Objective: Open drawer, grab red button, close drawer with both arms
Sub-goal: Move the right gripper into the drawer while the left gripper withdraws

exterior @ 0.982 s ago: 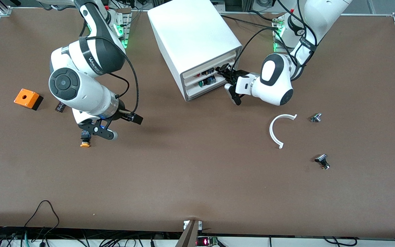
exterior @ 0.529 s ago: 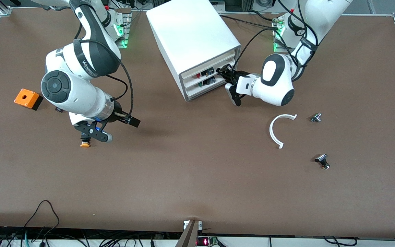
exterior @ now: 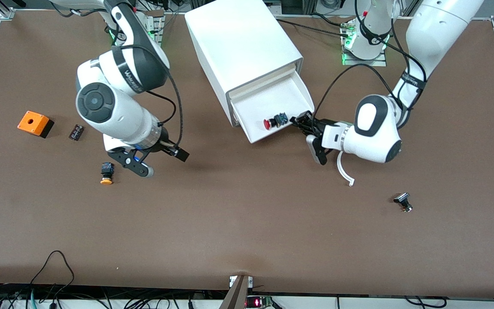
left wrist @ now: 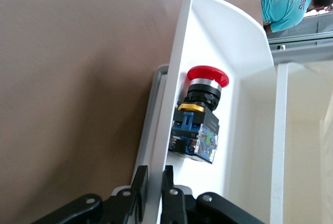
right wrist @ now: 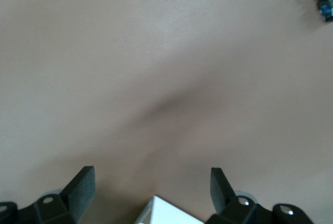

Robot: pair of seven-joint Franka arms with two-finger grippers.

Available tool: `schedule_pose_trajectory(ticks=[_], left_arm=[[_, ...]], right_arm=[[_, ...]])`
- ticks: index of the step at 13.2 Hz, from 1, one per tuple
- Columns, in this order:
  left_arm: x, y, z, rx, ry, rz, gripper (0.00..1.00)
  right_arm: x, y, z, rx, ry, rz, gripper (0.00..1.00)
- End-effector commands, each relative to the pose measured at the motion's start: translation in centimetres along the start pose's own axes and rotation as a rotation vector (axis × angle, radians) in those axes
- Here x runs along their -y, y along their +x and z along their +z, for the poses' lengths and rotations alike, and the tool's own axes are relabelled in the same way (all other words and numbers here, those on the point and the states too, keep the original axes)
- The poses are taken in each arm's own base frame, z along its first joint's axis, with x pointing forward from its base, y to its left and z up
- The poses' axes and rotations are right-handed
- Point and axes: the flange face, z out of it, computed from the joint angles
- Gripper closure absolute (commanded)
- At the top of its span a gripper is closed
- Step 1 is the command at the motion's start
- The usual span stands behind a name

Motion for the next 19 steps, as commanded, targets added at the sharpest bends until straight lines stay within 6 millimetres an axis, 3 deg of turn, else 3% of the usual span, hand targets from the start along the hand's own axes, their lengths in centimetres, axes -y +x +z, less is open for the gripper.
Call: schedule_pose_trajectory(ticks=[1,3,5,7,9,10,14,17,19], left_arm=[[2.8,1.9,-1.6,-0.003,0.0,0.003,1.0],[2.7,1.8,-1.7,0.011,-0.001,0.009,0.01],[2.3,1.6,-2.2,0.022,-0.01,0.005,0.0],[1.9,1.5,-4.3,0.006,-0.003,0.011,0.0],[0.6,2.0,-7.4,0.032,-0.009,0.037,0.0],[0.5,2.0,-9.9,0.055,0.033,0.024,0.0],[-2.0,1.7,-16.1,0.17,0.161,-0.124,0.0],[-2.2,-0.2,-19.7,0.232,0.292,-0.188,0.0],[-3.7,-1.1,-21.8,0.249,0.376,-0.192,0.0]], right_arm=[[2.9,-1.2,-0.6,-0.024,0.02,0.073,0.02],[4.9,-3.4,-0.3,-0.029,0.032,0.139,0.02],[7.3,-5.8,-0.1,-0.031,0.051,0.206,0.02],[9.4,-7.9,0.5,-0.032,0.065,0.264,0.02],[11.3,-10.3,1.2,-0.04,0.082,0.319,0.02],[12.2,-11.6,1.7,-0.041,0.103,0.362,0.02],[15.1,-17.2,4.5,-0.026,0.154,0.464,0.02],[16.7,-20.2,7.3,-0.006,0.185,0.561,0.02],[17.7,-22.1,9.4,0.009,0.208,0.62,0.02]])
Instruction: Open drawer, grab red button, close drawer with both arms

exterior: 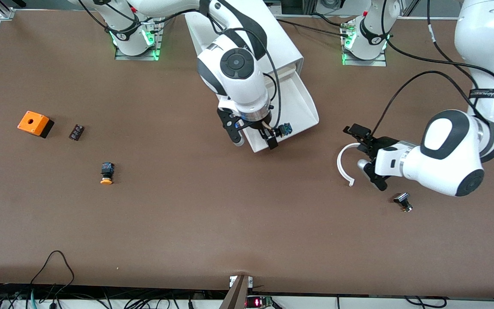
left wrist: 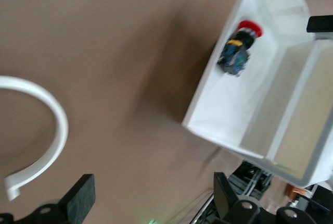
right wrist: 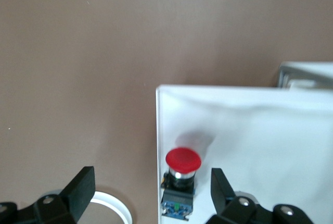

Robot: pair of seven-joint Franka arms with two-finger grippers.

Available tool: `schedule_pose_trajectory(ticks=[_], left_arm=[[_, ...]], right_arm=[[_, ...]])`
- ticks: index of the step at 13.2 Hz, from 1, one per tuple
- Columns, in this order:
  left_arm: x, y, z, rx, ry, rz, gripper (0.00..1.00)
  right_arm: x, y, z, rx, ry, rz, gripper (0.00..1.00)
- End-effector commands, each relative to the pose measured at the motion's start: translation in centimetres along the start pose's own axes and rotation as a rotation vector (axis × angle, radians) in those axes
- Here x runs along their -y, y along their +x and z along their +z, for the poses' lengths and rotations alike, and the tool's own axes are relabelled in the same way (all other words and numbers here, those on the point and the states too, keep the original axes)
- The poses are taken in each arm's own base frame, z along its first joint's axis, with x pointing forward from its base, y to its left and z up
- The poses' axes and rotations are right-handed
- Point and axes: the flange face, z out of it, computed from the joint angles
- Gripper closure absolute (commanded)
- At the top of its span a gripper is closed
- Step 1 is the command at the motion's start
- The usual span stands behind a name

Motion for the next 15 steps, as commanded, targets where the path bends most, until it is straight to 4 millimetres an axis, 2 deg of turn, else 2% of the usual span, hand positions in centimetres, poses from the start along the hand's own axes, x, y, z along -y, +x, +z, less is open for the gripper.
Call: schedule_pose_trajectory(ticks=[1,3,5,6,7,9,11,13,15], left_arm=[[-2.0,-2.8,-3.8,0.018,0.149,-0.033,0.0],[-4.2,-5.5,-6.8,0.052,0.307,-0.086,0.0],[-7.0,-7.7,-9.8,0.022,0.39,-0.121,0.0],[-8.0,-9.4,-12.7,-0.03,0.423,-0.134,0.0],[-8.5,-10.3,-14.4,-0.035,0.474,-0.148,0.0],[-8.8,-10.8,-14.9,-0.003,0.527,-0.164,0.0],[-9.1,-10.4,-14.8,-0.005,0.526,-0.157,0.0],[-9.0,-10.4,-14.7,-0.003,0.525,-0.159,0.0],[-8.8,-10.4,-14.7,-0.002,0.523,-0.16,0.0]], right_arm=[[-0.1,-2.2,2.5,0.007,0.03,0.077,0.02],[-0.7,-3.3,4.0,0.007,0.023,0.077,0.02],[-0.8,-3.6,5.2,0.015,0.031,0.095,0.02],[-1.0,-4.0,5.5,0.02,0.031,0.09,0.02],[-1.3,-4.4,6.2,0.02,0.024,0.086,0.04],[-1.7,-4.9,6.7,0.02,0.015,0.079,0.2],[-1.7,-4.9,6.6,0.022,0.016,0.078,0.42],[-1.7,-4.9,6.4,0.02,0.012,0.072,0.69],[-1.7,-4.9,6.0,0.019,0.008,0.072,0.84]])
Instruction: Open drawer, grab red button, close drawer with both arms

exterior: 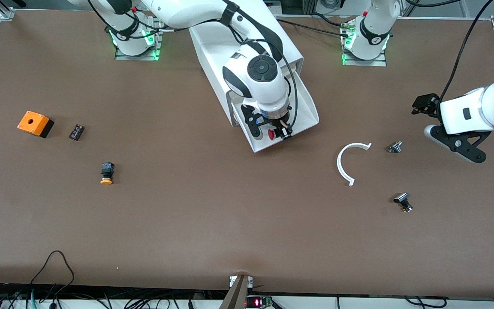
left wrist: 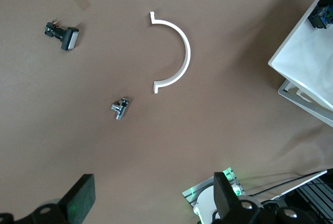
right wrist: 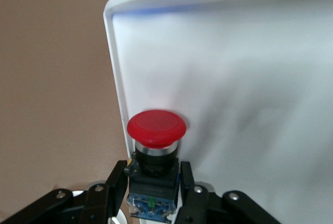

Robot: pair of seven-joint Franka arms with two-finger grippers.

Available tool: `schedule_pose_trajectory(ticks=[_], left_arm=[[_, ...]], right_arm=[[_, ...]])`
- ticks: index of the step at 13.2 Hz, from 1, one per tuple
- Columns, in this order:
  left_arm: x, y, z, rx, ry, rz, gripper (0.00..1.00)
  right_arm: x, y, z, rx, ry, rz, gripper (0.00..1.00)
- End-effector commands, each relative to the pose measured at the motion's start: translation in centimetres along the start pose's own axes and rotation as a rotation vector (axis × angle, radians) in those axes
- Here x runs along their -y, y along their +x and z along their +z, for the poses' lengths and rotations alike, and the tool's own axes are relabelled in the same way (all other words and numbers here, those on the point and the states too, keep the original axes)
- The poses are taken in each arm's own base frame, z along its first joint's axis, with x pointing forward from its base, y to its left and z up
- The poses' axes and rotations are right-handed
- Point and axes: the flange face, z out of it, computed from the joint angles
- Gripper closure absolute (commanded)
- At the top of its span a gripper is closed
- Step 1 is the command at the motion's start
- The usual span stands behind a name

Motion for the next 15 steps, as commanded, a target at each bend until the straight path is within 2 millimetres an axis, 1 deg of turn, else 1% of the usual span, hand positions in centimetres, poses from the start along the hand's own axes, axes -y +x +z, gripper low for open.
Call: schedule_pose_trajectory(ticks=[1,3,5,6,7,8,9,10,11,12,13,14,15], left_arm=[[0.1,0.0,-0.3,0.01,0.02,-0.01,0.0],[0.1,0.0,-0.3,0.01,0.02,-0.009,0.0],[0.0,0.1,-0.3,0.01,0.021,-0.01,0.0],[0.1,0.1,-0.3,0.012,0.021,-0.011,0.0],[0.0,0.0,-0.4,0.009,0.021,-0.009,0.0],[0.0,0.1,-0.3,0.013,0.02,-0.008,0.0],[0.0,0.1,-0.3,0.013,0.02,-0.006,0.0],[0.0,0.0,-0.3,0.012,0.021,-0.006,0.0],[-0.1,0.0,-0.3,0.011,0.02,-0.006,0.0],[-0.1,0.0,-0.3,0.011,0.02,-0.006,0.0],[0.0,0.1,-0.3,0.013,0.019,-0.006,0.0],[-0.1,0.0,-0.3,0.013,0.02,-0.006,0.0],[-0.2,0.1,-0.3,0.013,0.02,-0.005,0.0]], right_arm=[[0.3,-0.5,-0.7,-0.001,0.003,0.008,0.89],[0.3,-0.2,-0.8,-0.011,-0.012,0.006,0.92],[1.8,0.7,-4.4,-0.012,-0.005,0.002,0.92],[3.0,2.3,-6.2,-0.009,-0.013,0.01,0.92],[3.8,3.2,-8.3,0.001,-0.012,0.002,0.92],[4.4,4.4,-9.7,0.016,-0.023,-0.03,0.93],[4.8,5.8,-11.7,0.023,-0.026,-0.095,0.93],[5.4,7.6,-12.5,0.021,-0.031,-0.18,0.93],[6.2,9.9,-13.6,0.02,-0.027,-0.255,0.93],[6.9,12.4,-15.7,0.022,-0.021,-0.321,0.93],[7.3,14.9,-15.9,0.021,-0.04,-0.416,0.93],[7.1,16.5,-15.5,0.013,-0.085,-0.556,0.93],[6.8,19.5,-15.4,0.012,-0.156,-0.688,0.93]])
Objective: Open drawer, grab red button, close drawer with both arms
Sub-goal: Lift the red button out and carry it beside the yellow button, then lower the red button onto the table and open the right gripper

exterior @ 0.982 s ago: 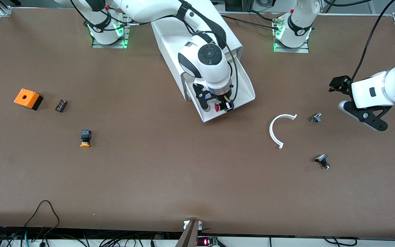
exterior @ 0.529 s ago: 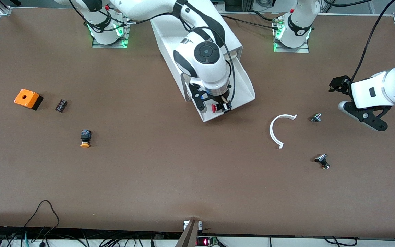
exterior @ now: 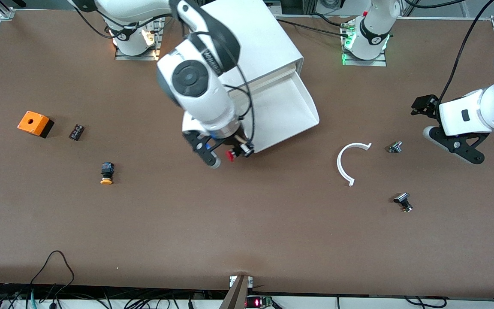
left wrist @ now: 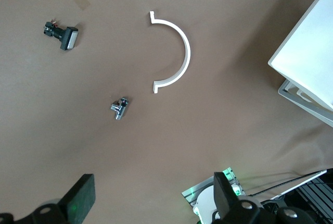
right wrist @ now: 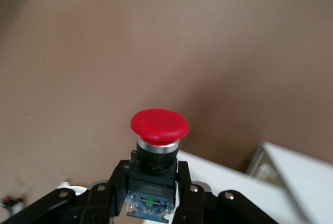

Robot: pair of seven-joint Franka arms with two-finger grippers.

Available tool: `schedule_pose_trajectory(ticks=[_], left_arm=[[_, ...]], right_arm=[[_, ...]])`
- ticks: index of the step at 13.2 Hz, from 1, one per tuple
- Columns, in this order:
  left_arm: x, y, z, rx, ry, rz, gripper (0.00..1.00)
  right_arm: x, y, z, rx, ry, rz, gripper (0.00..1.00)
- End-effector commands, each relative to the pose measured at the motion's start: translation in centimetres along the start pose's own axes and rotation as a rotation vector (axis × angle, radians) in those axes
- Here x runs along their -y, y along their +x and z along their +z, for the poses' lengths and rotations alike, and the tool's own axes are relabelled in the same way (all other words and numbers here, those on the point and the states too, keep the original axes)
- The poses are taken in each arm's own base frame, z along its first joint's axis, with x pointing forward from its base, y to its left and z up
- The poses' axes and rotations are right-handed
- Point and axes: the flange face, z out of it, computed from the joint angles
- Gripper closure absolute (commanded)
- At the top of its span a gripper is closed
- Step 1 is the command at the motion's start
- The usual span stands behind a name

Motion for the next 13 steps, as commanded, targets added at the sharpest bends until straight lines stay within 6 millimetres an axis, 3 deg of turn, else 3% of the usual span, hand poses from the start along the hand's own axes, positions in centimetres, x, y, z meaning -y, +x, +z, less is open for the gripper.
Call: schedule_pose_trajectory(ticks=[1,2,5,6,8,11,13], left_arm=[[-0.2,0.0,-0.3,0.014,0.02,-0.004,0.0],[-0.3,0.0,-0.4,0.012,0.021,-0.003,0.0],[-0.3,0.0,-0.3,0.014,0.02,-0.003,0.0],[-0.3,0.0,-0.3,0.014,0.02,-0.003,0.0],[-0.3,0.0,-0.3,0.014,0.02,-0.001,0.0],[-0.3,0.1,-0.3,0.015,0.02,-0.001,0.0],[-0.3,0.1,-0.2,0.017,0.019,-0.001,0.0]], right_arm=[[-3.4,5.2,0.4,0.034,-0.109,-0.306,0.93],[-5.7,9.5,0.6,0.035,-0.136,-0.425,0.93],[-11.3,18.0,2.9,0.062,-0.18,-0.612,0.93],[-13.9,21.3,4.5,0.072,-0.185,-0.679,0.93],[-17.7,24.9,7.2,0.066,-0.18,-0.739,0.93],[-24.0,28.1,11.6,0.03,-0.173,-0.808,0.93],[-27.2,29.2,14.4,0.001,-0.167,-0.824,0.93]])
